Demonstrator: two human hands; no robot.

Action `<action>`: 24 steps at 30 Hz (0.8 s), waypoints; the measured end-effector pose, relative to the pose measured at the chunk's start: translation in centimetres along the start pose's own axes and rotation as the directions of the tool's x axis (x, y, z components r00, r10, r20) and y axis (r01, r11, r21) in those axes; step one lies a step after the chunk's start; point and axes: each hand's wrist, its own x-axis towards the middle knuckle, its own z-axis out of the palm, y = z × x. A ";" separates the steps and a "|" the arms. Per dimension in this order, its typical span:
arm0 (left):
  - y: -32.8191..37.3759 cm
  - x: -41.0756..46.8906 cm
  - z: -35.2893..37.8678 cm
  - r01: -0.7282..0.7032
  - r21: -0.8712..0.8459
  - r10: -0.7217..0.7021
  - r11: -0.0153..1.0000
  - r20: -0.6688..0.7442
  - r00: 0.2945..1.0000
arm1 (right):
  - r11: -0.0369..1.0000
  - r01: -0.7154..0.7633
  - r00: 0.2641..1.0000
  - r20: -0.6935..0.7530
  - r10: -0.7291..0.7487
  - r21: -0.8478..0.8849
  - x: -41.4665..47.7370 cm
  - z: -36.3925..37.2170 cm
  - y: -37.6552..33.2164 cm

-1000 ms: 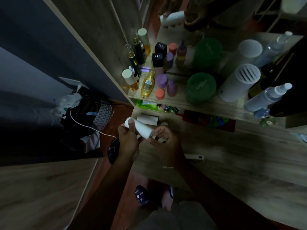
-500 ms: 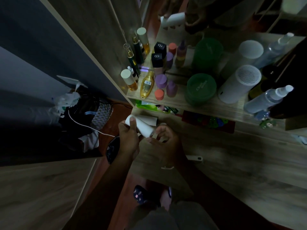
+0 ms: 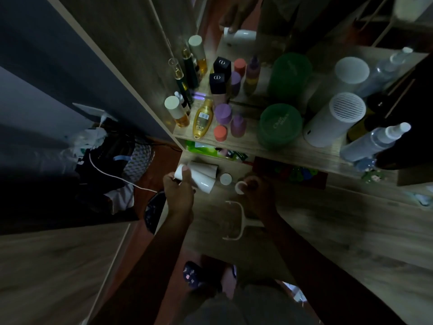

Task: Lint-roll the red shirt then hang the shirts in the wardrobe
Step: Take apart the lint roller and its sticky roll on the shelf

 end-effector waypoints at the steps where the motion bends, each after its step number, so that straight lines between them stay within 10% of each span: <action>1: -0.2 0.1 -0.2 -0.005 -0.011 0.006 1.000 0.014 1.000 | 0.998 -0.003 1.000 0.000 0.003 -0.068 0.6 0.2 0.6; 15: -2.6 0.3 -3.8 0.048 -0.247 -0.053 0.968 -0.012 0.999 | 0.965 0.053 0.998 0.029 -0.047 -0.257 1.7 2.0 2.4; 24: -4.9 1.7 -11.5 0.051 -0.354 -0.085 0.934 -0.079 0.993 | 0.945 0.289 0.954 0.041 -0.298 0.153 -5.3 10.7 -8.0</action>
